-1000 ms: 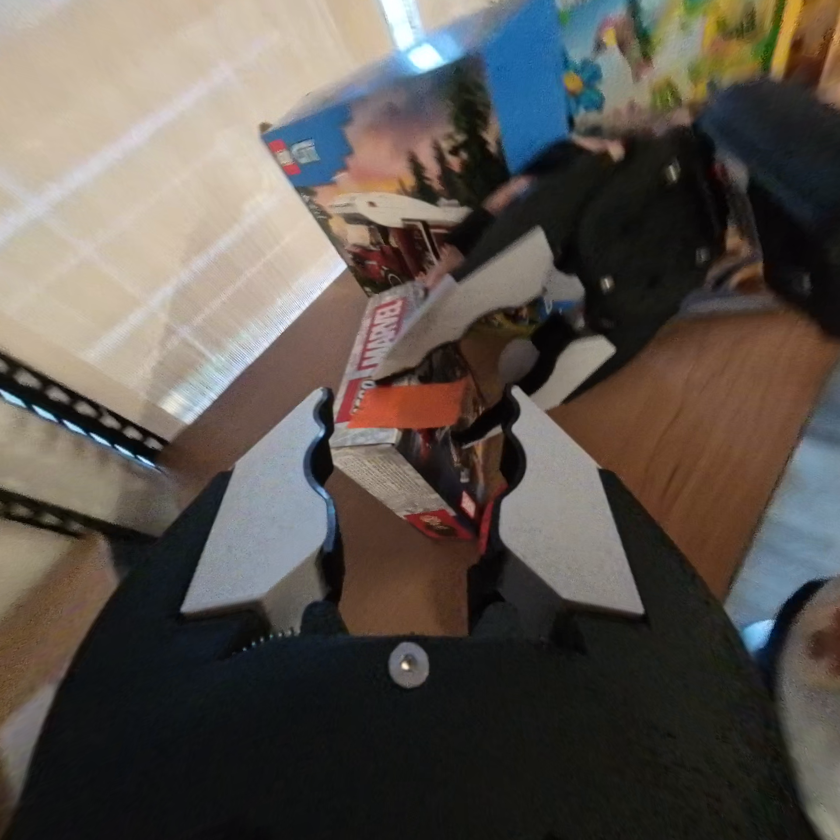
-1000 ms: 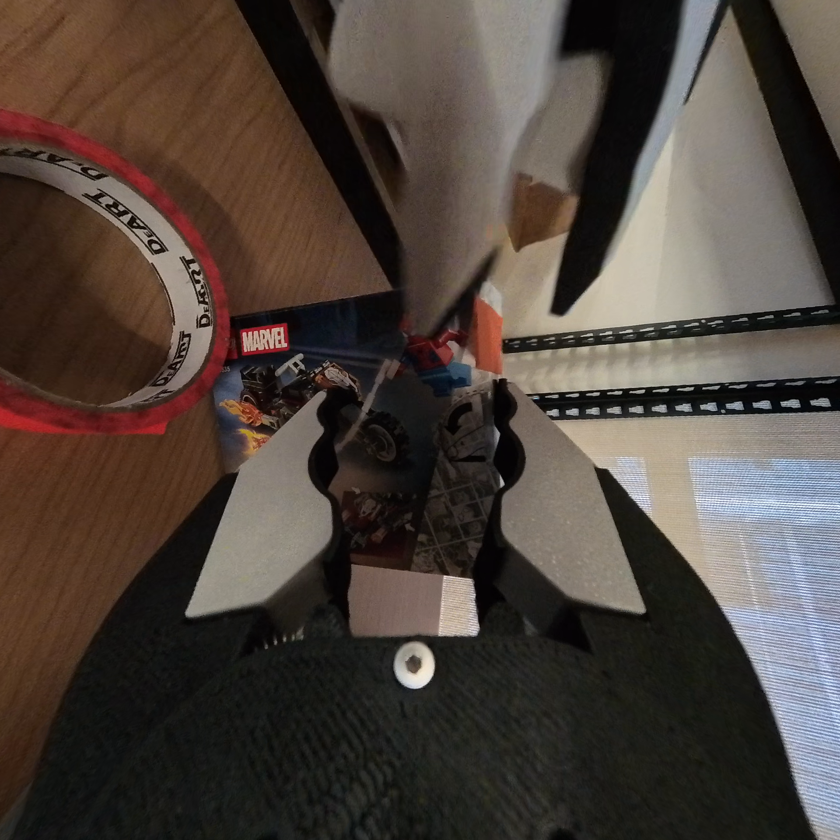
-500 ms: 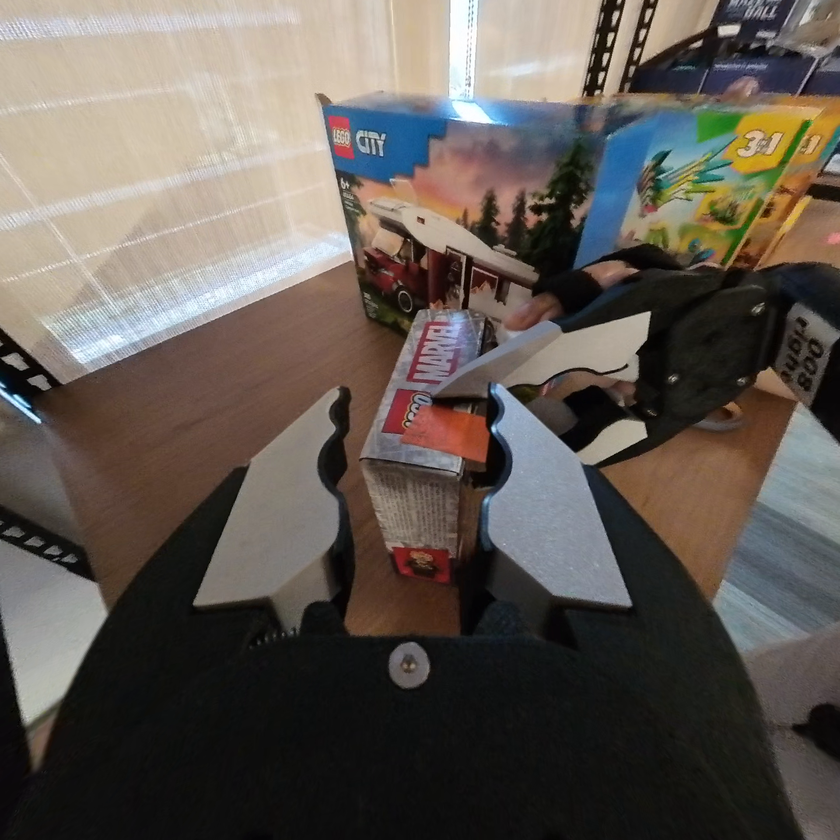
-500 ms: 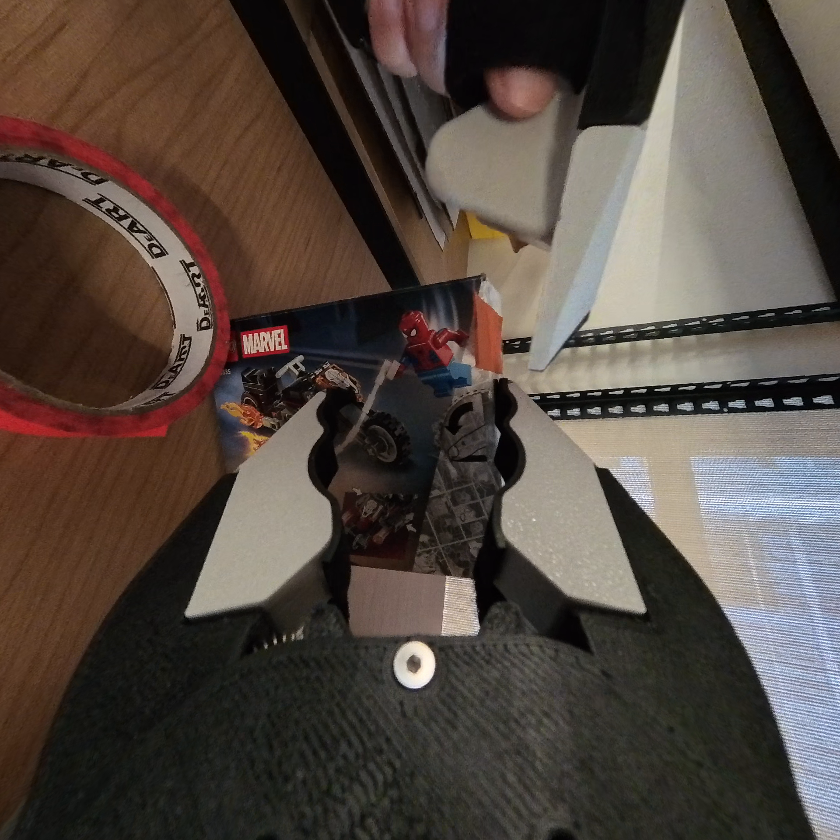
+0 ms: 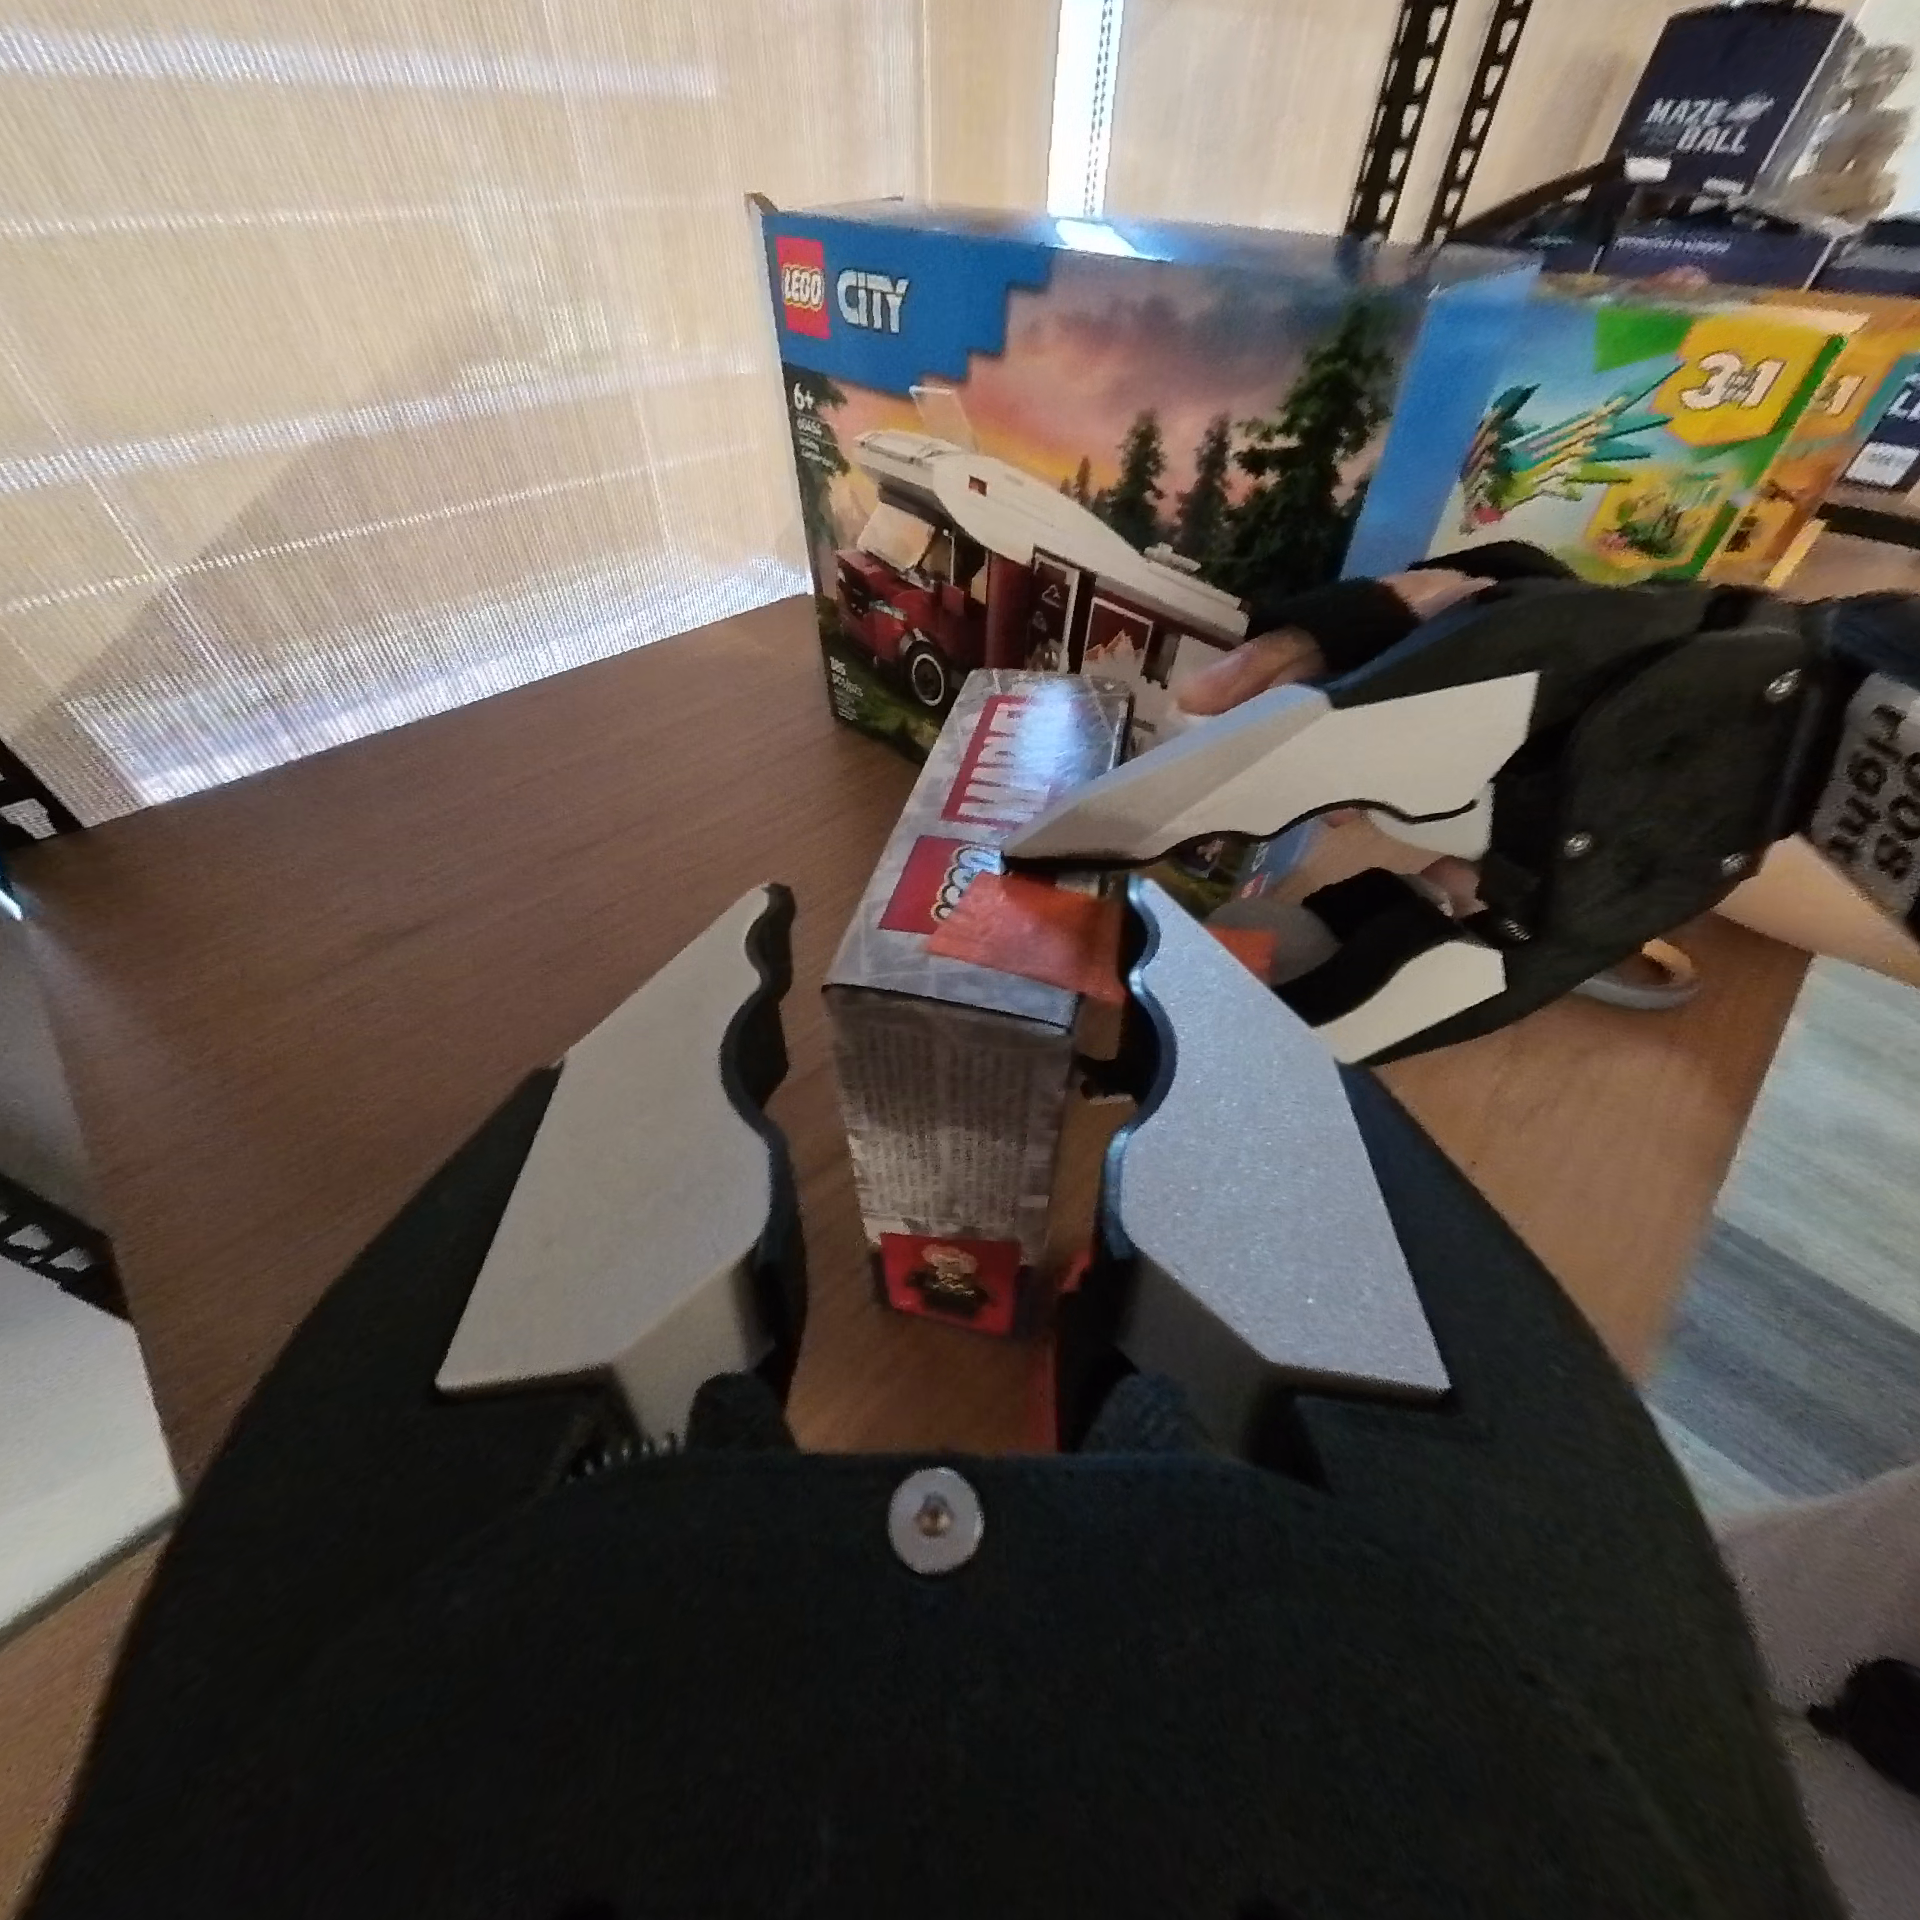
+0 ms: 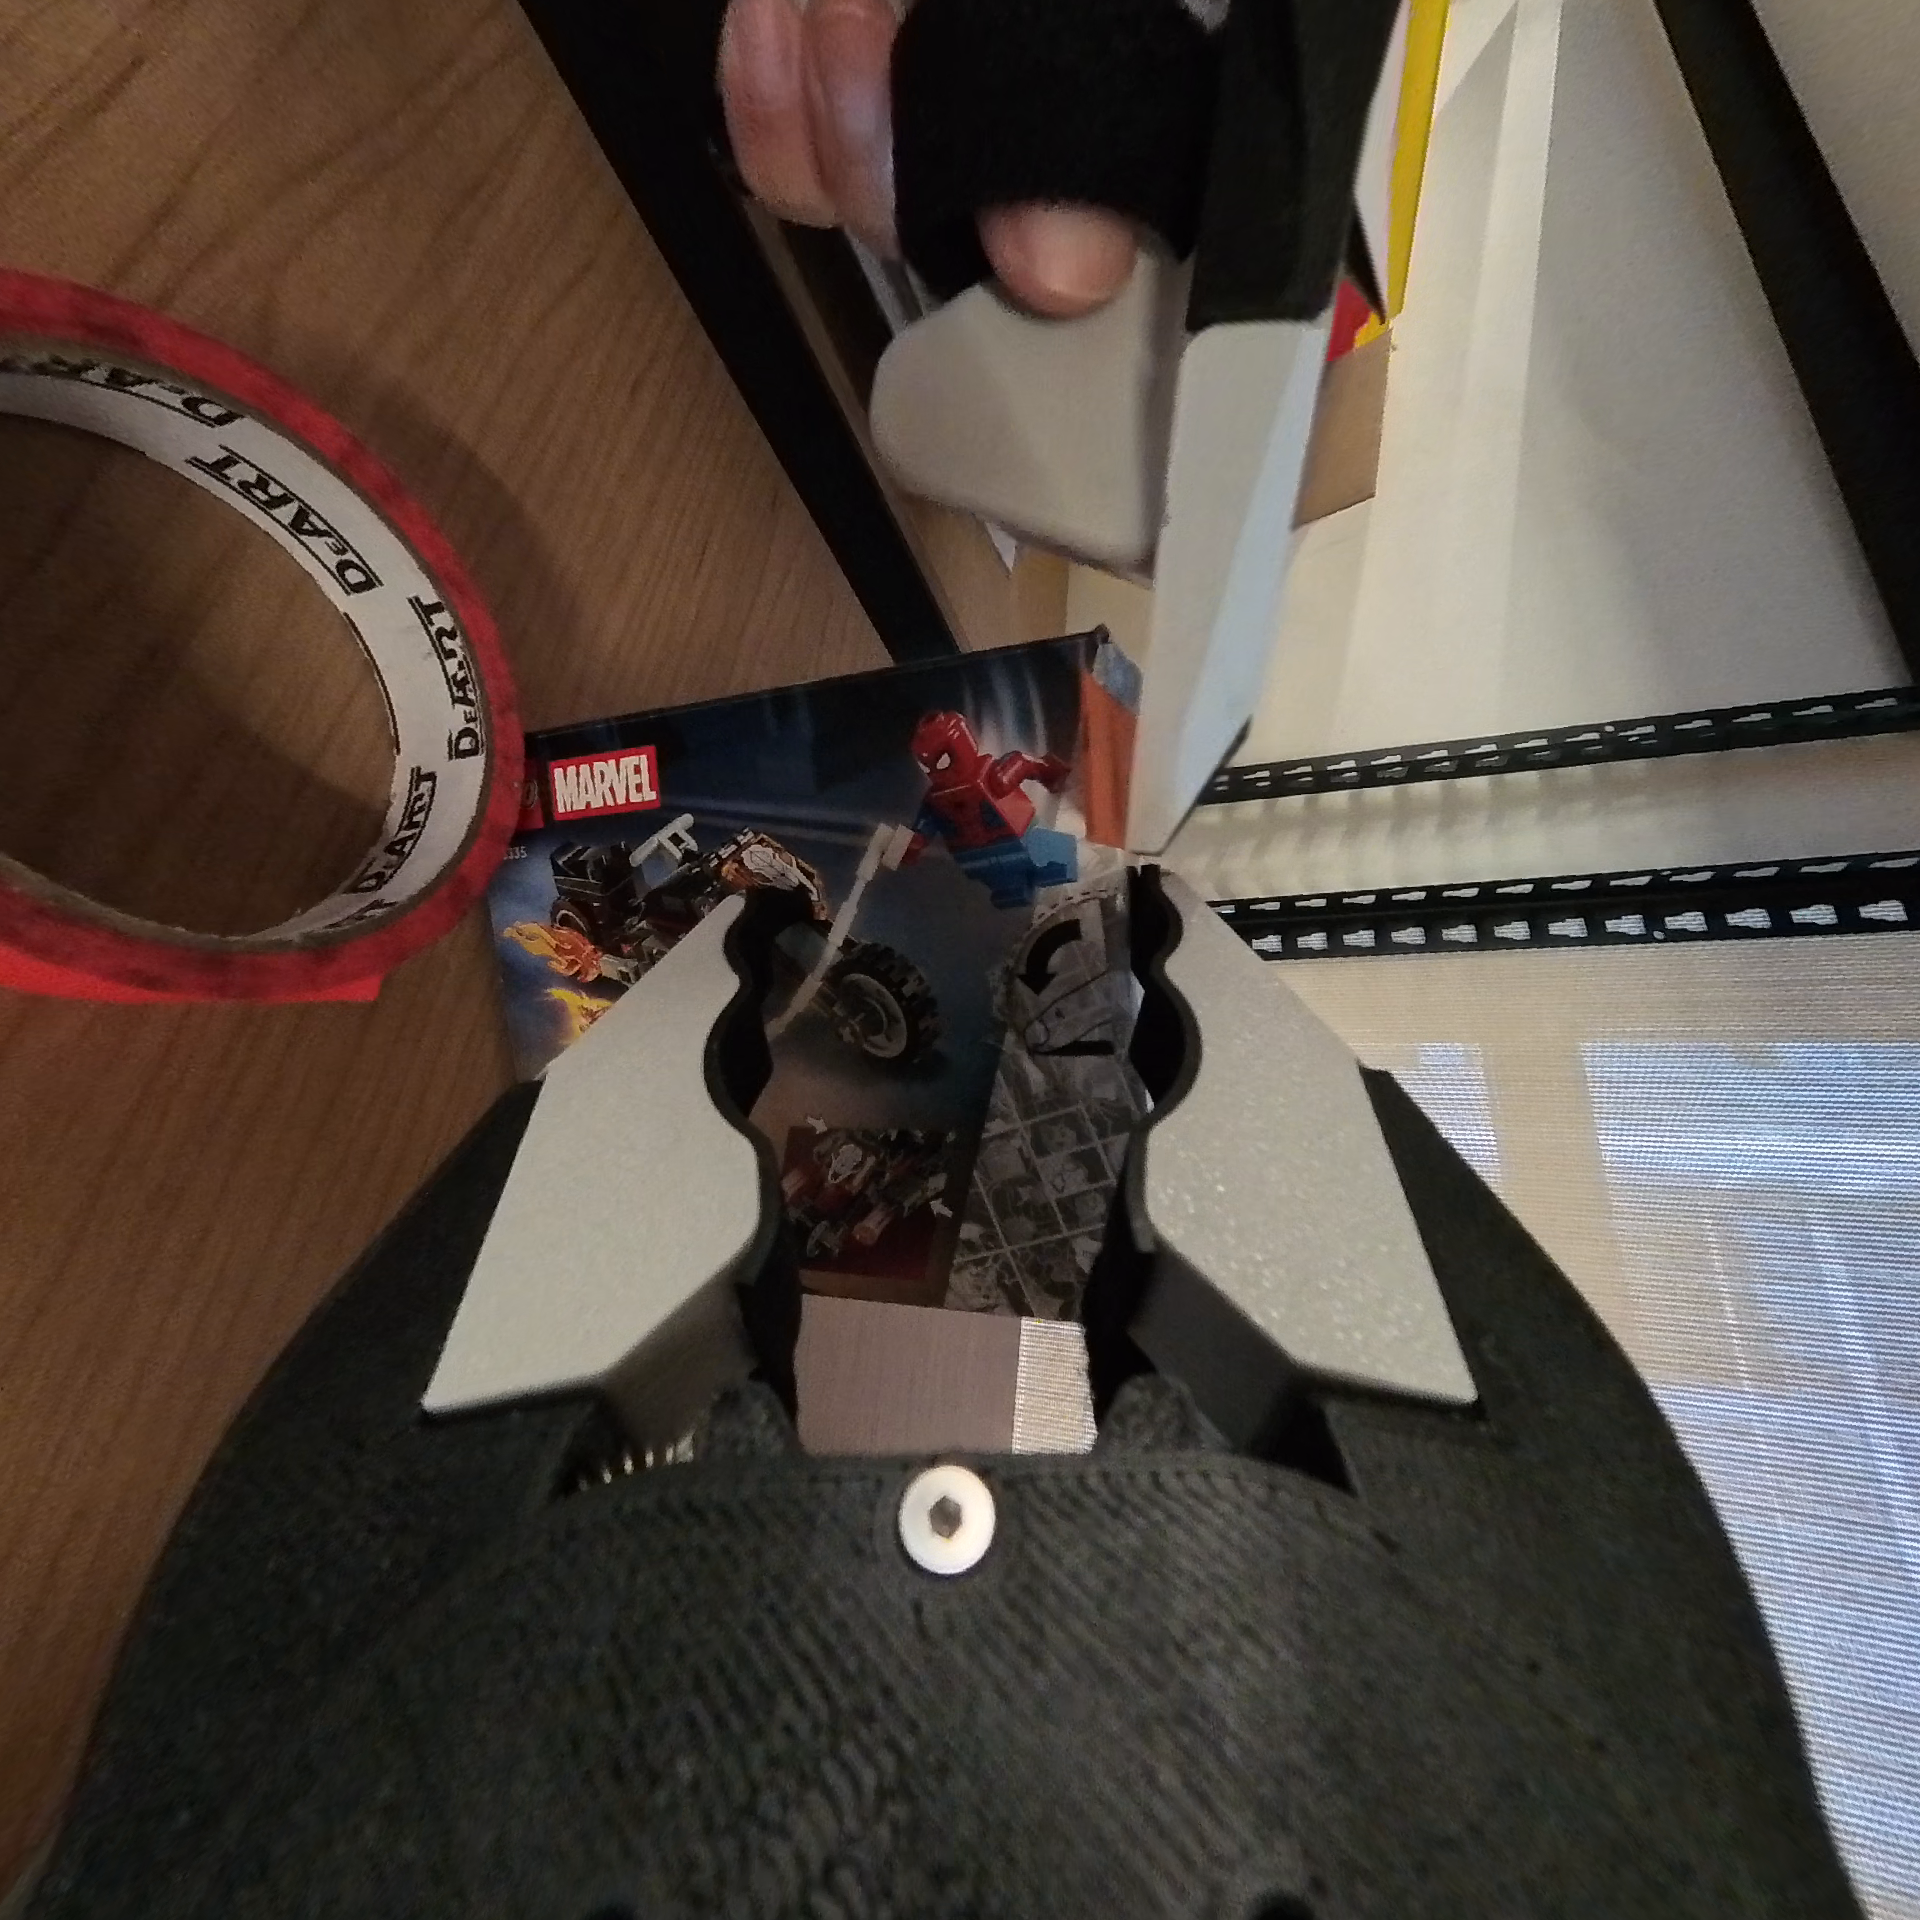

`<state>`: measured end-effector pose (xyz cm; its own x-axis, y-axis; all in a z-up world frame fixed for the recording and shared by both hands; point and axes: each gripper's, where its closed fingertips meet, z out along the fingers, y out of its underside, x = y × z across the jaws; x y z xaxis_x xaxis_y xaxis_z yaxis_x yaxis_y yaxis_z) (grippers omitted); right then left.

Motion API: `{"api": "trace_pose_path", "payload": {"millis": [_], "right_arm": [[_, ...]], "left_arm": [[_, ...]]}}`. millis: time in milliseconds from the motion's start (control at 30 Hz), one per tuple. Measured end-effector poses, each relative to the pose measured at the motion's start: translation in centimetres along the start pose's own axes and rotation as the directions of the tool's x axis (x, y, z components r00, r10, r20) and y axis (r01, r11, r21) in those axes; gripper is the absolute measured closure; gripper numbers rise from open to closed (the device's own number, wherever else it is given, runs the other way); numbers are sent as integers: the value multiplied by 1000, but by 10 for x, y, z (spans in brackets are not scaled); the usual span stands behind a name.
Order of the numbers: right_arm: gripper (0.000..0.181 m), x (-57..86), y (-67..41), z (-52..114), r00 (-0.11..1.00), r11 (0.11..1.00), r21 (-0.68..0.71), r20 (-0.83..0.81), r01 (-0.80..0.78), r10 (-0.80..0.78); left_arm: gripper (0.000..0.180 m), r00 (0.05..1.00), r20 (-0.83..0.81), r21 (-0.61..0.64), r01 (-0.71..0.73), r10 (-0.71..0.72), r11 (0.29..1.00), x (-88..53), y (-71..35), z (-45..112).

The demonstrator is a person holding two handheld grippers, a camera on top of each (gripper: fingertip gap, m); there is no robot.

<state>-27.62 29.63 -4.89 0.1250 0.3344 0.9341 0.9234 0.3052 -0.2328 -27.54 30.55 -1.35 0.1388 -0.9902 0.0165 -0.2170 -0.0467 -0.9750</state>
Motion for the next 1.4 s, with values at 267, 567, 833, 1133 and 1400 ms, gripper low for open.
{"api": "trace_pose_path", "payload": {"millis": [267, 567, 833, 1133, 1400], "right_arm": [[111, 0, 0, -1, 1000, 1000, 0, 2, -2, 2], [111, 0, -1, -1, 1000, 1000, 1, 3, -5, 5], [111, 0, 0, -1, 1000, 1000, 0, 3, -5, 5], [111, 0, 0, -1, 1000, 1000, 0, 0, -3, 3], [111, -1, -1, -1, 1000, 1000, 1, 0, -2, 2]], "left_arm": [[118, 999, -33, 33, 33, -32, 999, -2, 7, 4], [120, 996, -77, 86, 45, -38, 995, 0, 12, 5], [117, 989, -116, 108, 104, -91, 989, 1, 17, 8], [121, 995, -84, 105, 57, -48, 993, 2, 26, 10], [126, 998, -66, 114, 19, -12, 993, 3, 30, 10]]}}
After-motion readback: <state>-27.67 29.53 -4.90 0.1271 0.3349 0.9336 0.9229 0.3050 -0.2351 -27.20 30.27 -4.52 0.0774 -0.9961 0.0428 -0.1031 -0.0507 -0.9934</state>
